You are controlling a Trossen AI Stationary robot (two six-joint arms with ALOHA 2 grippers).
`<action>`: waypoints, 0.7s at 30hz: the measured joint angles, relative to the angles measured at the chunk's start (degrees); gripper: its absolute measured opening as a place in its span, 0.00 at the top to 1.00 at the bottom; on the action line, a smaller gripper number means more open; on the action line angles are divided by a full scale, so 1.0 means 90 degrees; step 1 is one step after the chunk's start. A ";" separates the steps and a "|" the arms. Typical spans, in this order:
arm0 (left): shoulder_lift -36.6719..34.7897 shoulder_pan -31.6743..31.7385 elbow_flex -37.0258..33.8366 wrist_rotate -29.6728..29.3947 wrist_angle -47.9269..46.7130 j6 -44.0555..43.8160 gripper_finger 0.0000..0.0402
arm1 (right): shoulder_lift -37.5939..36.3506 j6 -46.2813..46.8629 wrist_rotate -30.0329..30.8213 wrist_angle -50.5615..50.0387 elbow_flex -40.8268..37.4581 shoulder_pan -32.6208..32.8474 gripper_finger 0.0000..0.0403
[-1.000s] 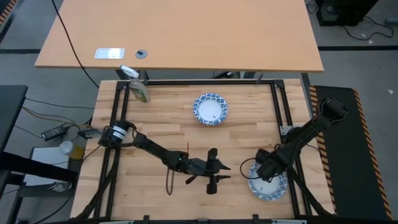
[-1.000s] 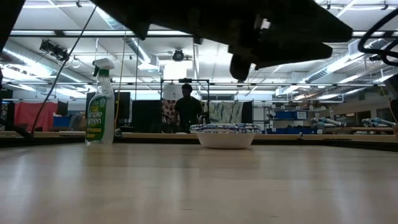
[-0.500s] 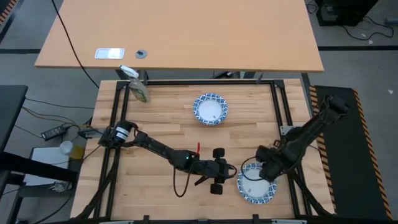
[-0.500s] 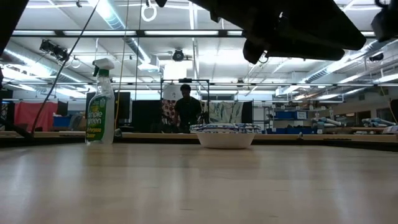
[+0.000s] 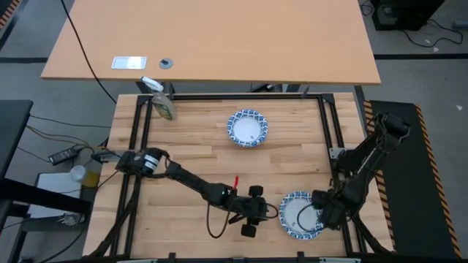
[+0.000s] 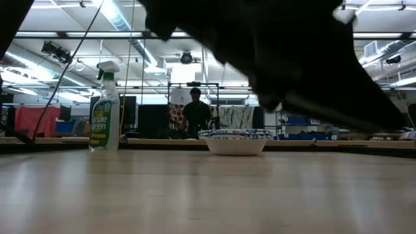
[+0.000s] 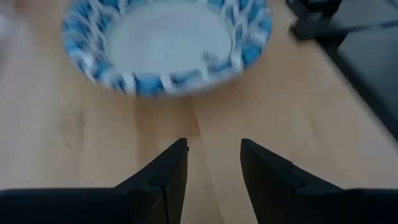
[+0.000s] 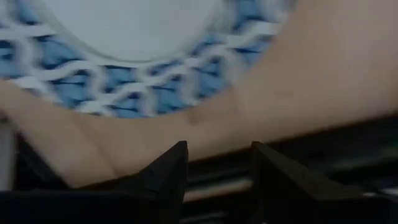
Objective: Nest bowls inside each other
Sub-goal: Stack the blue white patterned bowl on top of the other blue white patterned bowls
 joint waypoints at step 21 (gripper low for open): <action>0.0492 0.0232 0.0304 -0.0018 0.0258 -0.0118 0.63 | 0.1530 0.0388 0.0691 0.1635 -0.0002 0.0733 0.55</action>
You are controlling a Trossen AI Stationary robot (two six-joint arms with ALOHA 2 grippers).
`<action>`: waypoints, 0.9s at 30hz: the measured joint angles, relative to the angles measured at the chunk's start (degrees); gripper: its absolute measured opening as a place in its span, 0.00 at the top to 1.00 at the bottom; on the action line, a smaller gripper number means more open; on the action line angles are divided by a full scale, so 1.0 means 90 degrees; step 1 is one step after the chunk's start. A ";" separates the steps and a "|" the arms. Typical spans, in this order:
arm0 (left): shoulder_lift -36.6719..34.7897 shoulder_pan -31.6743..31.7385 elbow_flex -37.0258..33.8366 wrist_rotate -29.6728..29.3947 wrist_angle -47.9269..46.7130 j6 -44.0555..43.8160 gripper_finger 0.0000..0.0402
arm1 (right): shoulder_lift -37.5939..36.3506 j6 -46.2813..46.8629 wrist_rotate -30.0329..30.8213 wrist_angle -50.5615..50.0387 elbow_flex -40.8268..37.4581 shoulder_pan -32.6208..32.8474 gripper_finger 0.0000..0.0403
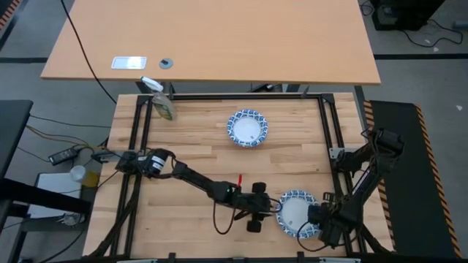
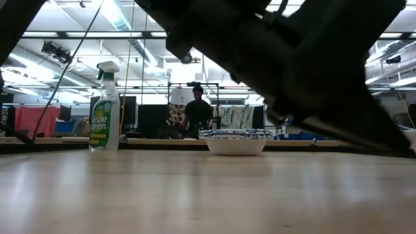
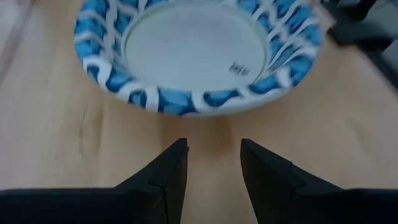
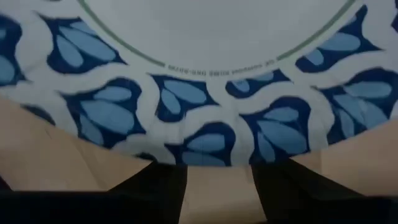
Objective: Nest bowls inside each other
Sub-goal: Stack the blue white patterned bowl on top of the other blue white patterned bowls
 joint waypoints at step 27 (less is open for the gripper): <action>-0.0114 0.0036 -0.0010 -0.0036 -0.0333 0.0401 0.63 | -0.0031 -0.0048 0.0844 -0.0002 0.0000 -0.0331 0.55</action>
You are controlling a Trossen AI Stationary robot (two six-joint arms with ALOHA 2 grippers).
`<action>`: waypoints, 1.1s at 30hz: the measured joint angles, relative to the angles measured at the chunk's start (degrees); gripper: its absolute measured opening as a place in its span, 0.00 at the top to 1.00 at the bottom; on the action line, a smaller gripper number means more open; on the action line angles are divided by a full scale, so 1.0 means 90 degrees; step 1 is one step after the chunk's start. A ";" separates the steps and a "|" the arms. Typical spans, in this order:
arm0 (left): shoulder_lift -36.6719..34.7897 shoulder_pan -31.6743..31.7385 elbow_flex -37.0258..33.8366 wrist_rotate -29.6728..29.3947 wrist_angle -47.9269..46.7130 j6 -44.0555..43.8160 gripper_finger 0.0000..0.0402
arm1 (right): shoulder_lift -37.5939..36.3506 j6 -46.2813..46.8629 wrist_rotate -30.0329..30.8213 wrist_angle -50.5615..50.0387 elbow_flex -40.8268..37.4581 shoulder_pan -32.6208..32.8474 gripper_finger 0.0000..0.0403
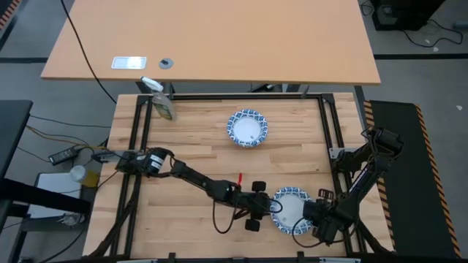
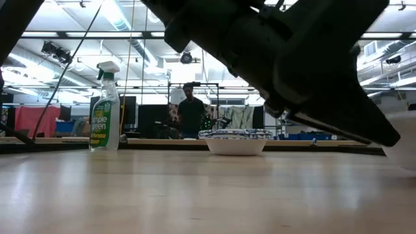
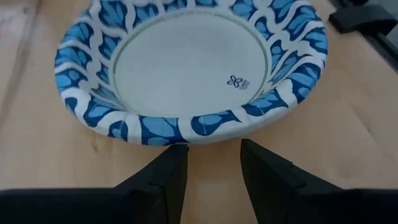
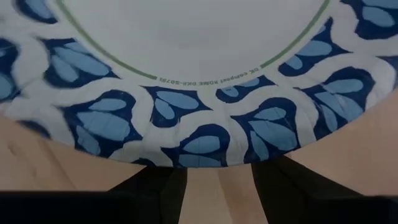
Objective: Nest bowls inside each other
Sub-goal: Stack the blue white patterned bowl on top of the other blue white patterned bowls
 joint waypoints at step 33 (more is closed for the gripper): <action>-0.0474 0.0076 0.0005 -0.1166 -0.2097 0.0209 0.63 | -0.0005 -0.0458 0.1672 -0.0677 0.0367 -0.0754 0.55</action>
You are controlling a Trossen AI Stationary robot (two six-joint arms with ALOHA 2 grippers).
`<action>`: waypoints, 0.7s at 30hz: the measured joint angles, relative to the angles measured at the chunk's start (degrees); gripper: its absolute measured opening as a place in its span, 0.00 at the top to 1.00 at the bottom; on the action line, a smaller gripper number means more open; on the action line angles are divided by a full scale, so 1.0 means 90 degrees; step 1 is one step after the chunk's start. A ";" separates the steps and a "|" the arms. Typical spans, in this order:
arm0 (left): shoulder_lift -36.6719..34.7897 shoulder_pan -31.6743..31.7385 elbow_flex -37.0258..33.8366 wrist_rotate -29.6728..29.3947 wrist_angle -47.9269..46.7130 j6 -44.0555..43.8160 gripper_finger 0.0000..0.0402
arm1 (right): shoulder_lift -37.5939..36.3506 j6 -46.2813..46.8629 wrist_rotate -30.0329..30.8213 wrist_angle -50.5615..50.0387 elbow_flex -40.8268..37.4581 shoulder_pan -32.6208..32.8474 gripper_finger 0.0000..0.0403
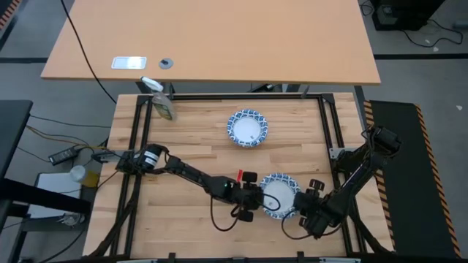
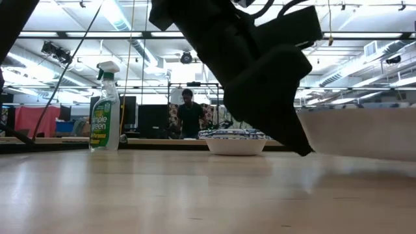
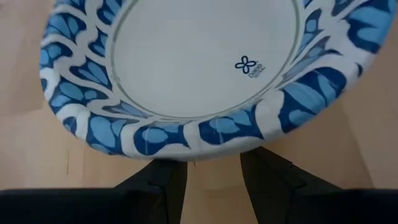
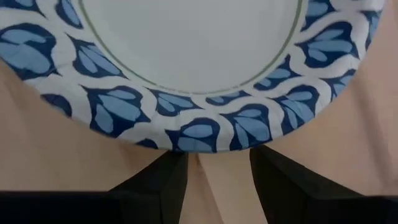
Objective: Nest bowls inside each other
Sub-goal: Stack the blue white patterned bowl on top of the other blue white patterned bowls
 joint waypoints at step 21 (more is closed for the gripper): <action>-0.0122 0.0057 -0.0005 -0.0699 -0.0811 0.0244 0.63 | 0.0000 -0.0486 0.1126 -0.0666 0.0066 -0.0282 0.55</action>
